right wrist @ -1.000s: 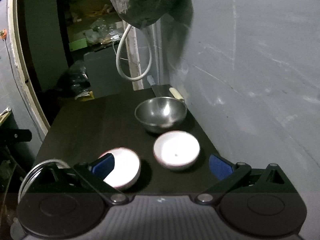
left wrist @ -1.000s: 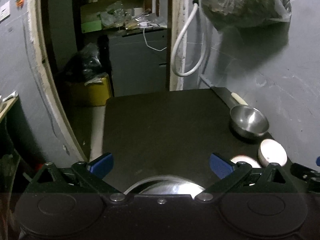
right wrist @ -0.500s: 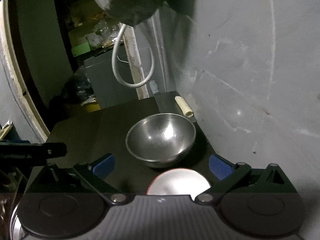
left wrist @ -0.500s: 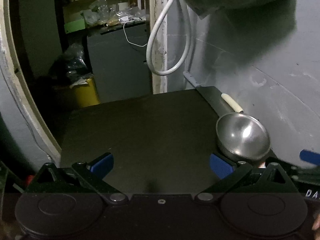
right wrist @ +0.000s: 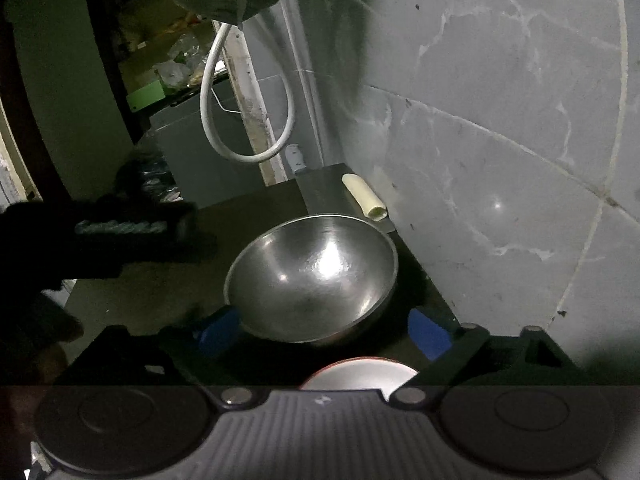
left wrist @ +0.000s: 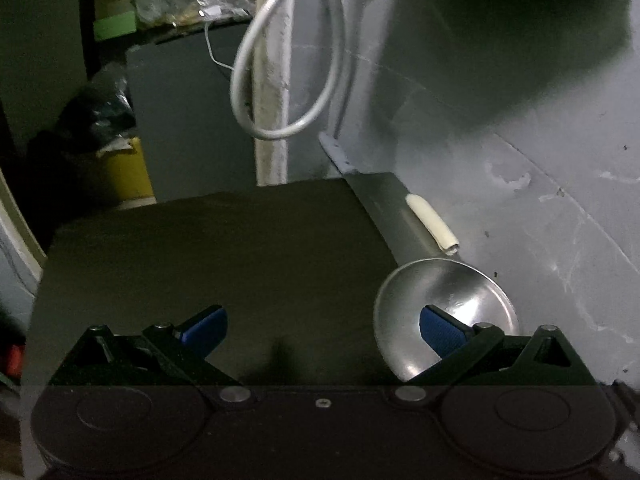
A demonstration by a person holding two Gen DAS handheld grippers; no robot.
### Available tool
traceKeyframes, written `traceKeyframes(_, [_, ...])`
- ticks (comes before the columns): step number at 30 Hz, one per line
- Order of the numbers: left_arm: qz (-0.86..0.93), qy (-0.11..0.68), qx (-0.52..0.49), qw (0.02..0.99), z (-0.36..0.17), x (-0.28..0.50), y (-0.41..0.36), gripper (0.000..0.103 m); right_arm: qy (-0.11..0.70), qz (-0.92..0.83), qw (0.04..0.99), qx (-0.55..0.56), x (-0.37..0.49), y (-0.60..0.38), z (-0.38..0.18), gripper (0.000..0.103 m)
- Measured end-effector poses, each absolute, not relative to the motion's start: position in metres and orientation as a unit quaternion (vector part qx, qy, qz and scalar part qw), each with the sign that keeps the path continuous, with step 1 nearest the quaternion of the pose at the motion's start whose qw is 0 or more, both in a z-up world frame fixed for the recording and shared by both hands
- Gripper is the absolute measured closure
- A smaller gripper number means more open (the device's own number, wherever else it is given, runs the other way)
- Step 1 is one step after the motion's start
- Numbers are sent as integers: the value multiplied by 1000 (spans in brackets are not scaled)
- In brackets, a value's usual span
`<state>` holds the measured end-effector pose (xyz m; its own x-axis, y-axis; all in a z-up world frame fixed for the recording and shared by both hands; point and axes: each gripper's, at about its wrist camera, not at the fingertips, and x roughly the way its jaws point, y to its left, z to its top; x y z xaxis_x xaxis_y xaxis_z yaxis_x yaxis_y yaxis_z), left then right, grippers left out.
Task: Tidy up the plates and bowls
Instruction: 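Move both grippers toward the steel bowl beside the wall, then close the left gripper on the steel bowl rim while the right gripper grips it too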
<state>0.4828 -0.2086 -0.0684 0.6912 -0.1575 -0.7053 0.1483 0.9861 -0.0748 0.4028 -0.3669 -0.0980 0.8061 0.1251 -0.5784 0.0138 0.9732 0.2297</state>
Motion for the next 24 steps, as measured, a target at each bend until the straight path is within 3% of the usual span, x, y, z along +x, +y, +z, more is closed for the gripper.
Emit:
traceKeyframes(5, [-95, 399, -3, 912, -78, 494, -218, 2, 311, 24, 943, 113, 407, -371, -103, 23])
traceKeyframes(10, [-106, 417, -18, 903, -92, 500, -220, 9, 315, 22, 942, 112, 412, -375, -110, 32])
traceKeyframes(16, [-120, 441, -39, 889, -105, 504, -221, 38, 312, 31, 943, 113, 415, -377, -113, 40])
traceKeyframes(18, [-133, 444, -43, 885, -108, 504, -223, 61, 312, 33, 942, 116, 415, -378, -114, 43])
traceKeyframes(21, [-148, 448, -51, 880, -113, 504, -223, 79, 310, 32, 943, 117, 416, -378, -115, 52])
traceKeyframes(24, [-146, 444, -44, 883, -113, 501, -222, 83, 308, 33, 944, 115, 416, -378, -115, 56])
